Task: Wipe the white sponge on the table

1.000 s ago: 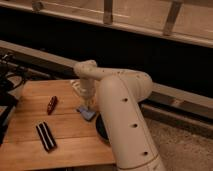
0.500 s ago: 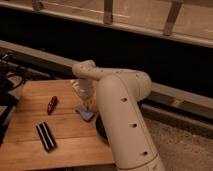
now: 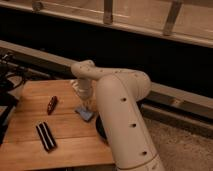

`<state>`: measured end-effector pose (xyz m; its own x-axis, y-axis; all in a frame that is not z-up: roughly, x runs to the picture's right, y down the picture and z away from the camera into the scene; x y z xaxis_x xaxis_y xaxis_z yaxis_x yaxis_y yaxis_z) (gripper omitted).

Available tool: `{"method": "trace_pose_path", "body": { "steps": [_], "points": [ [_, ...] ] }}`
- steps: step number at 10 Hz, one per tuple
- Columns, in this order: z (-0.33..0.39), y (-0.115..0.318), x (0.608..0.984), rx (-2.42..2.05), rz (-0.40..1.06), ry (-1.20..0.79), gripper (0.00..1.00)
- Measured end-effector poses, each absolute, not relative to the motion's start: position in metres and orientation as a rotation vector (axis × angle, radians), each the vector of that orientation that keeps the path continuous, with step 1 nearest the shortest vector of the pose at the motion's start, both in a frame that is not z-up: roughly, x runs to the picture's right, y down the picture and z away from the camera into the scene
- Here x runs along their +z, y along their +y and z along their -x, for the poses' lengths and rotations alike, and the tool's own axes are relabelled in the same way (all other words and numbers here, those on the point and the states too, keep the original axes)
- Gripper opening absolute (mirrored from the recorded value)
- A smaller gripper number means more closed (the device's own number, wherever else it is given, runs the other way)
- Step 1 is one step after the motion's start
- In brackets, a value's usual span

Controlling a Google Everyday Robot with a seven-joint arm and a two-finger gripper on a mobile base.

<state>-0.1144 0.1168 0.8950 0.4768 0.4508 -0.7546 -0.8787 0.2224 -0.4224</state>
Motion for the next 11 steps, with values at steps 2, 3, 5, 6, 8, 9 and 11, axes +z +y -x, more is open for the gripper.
{"method": "trace_pose_path", "body": {
  "steps": [2,3,5,6,8,9,11],
  "points": [
    [0.116,0.117,0.889,0.96,0.937,0.547,0.04],
    [0.12,0.118,0.881,0.946,0.929,0.553,0.04],
    [0.118,0.123,0.868,0.946,0.924,0.571,0.04],
    [0.116,0.134,0.859,0.95,0.937,0.583,0.04],
    [0.108,0.149,0.85,0.972,0.964,0.594,0.04],
    [0.103,0.154,0.849,0.988,0.977,0.598,0.04],
    [0.101,0.159,0.849,0.999,0.99,0.599,0.04]
  ]
}}
